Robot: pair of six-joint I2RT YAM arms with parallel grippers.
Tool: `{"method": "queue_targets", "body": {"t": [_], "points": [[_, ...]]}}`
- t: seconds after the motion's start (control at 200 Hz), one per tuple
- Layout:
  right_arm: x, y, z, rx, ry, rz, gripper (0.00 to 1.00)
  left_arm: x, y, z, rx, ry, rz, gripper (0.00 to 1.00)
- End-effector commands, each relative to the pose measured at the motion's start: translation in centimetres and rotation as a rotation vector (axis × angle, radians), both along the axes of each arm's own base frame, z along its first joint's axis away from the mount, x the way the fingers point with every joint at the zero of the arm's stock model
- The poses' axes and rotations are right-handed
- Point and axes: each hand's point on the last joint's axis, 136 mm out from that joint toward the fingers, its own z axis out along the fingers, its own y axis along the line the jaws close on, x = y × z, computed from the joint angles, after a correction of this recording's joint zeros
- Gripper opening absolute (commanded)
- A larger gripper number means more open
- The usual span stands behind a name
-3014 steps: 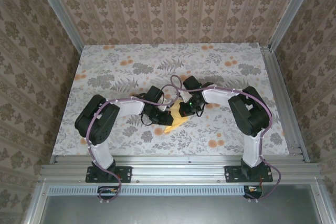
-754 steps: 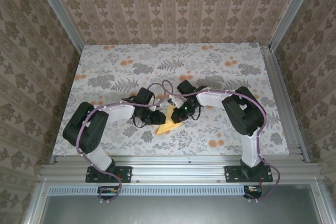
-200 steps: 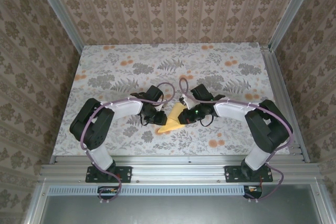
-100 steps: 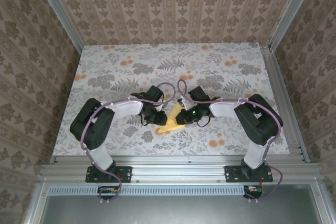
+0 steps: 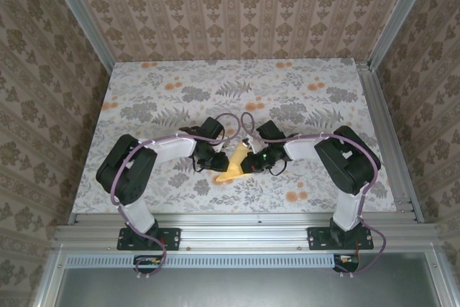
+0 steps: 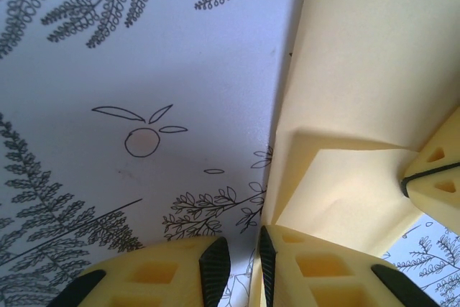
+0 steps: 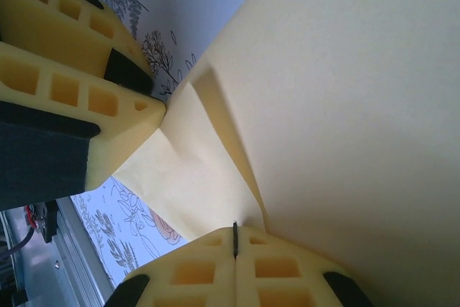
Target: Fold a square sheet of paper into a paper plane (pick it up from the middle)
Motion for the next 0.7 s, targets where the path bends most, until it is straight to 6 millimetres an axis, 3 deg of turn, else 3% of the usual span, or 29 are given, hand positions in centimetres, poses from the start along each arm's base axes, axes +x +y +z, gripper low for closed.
{"method": "queue_targets", "body": {"t": [0.0, 0.235, 0.455, 0.695], "points": [[0.1, -0.1, -1.4, -0.042, -0.003, 0.015, 0.06, -3.7, -0.5, -5.3, 0.040, 0.099, -0.090, 0.27], [-0.5, -1.0, -3.0, -0.099, 0.015, 0.027, 0.06, -2.3, -2.0, -1.4, -0.030, 0.038, -0.078, 0.30], [-0.9, -1.2, -3.7, -0.117, 0.030, 0.039, 0.06, -0.9, -2.0, 3.0, -0.057, -0.045, -0.040, 0.34], [-1.0, -1.2, -3.8, -0.114, 0.036, 0.042, 0.06, -1.7, -1.8, 4.2, -0.087, -0.044, -0.002, 0.34]]}}
